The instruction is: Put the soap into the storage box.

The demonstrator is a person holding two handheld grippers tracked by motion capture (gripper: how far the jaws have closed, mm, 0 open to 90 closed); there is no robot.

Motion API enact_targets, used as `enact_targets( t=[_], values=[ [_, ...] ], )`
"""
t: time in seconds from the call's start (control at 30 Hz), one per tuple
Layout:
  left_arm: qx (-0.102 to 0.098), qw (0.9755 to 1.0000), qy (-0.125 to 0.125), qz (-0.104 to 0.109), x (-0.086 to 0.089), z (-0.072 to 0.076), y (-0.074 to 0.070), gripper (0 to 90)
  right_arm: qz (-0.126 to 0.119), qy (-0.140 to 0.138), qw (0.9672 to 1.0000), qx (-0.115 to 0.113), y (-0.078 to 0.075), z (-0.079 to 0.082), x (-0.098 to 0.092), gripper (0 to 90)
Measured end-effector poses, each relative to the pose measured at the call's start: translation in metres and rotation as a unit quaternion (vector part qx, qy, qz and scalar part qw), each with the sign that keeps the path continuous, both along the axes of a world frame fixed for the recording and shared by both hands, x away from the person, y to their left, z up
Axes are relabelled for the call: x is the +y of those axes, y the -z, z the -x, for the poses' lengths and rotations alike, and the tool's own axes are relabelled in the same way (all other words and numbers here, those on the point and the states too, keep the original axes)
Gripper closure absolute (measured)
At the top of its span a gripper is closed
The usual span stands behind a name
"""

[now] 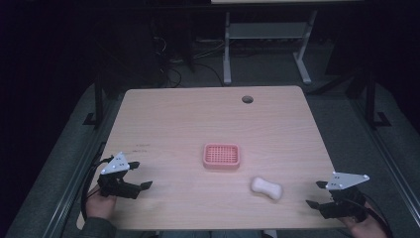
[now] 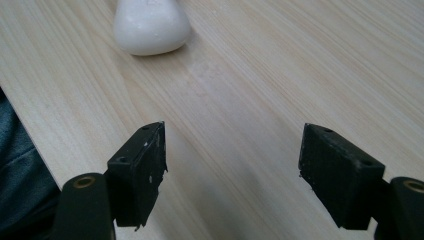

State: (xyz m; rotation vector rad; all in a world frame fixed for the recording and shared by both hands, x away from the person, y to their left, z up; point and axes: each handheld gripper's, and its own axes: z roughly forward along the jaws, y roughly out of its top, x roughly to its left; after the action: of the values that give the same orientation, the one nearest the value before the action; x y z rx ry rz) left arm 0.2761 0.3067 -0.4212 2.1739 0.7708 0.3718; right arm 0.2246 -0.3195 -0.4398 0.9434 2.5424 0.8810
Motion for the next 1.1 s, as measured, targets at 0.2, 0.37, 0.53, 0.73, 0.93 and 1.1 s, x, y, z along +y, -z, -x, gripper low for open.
enact_targets(
  t=[0.2, 0.37, 0.53, 0.73, 0.93, 1.1],
  values=[
    [0.0, 1.0, 0.001, 0.0, 0.0, 0.0, 0.0, 14.8, 0.0, -0.005, 1.0, -0.004, -0.003, 0.0, 0.003, 26.4],
    [-0.001, 1.0, 0.0, 0.002, 0.0, 0.001, 0.0, 14.8, 0.001, -0.013, 0.9999, -0.005, -0.006, -0.001, 0.008, 26.4],
    [-0.001, 1.0, 0.001, -0.001, 0.0, 0.001, -0.001, 14.8, 0.004, -0.027, 0.9996, -0.006, -0.01, -0.006, 0.018, 25.8],
    [-0.002, 1.0, 0.004, -0.004, 0.0, 0.0, -0.001, 14.8, 0.014, -0.045, 0.9989, 0.002, -0.015, -0.012, 0.029, 25.9],
    [-0.002, 1.0, 0.002, -0.002, 0.0, 0.001, -0.001, 14.8, 0.015, -0.057, 0.9982, 0.006, -0.02, -0.017, 0.039, 24.7],
    [-0.002, 1.0, -0.003, 0.004, 0.0, 0.002, -0.001, 14.8, 0.017, -0.059, 0.9981, 0.011, -0.022, -0.021, 0.043, 23.6]
  ],
)
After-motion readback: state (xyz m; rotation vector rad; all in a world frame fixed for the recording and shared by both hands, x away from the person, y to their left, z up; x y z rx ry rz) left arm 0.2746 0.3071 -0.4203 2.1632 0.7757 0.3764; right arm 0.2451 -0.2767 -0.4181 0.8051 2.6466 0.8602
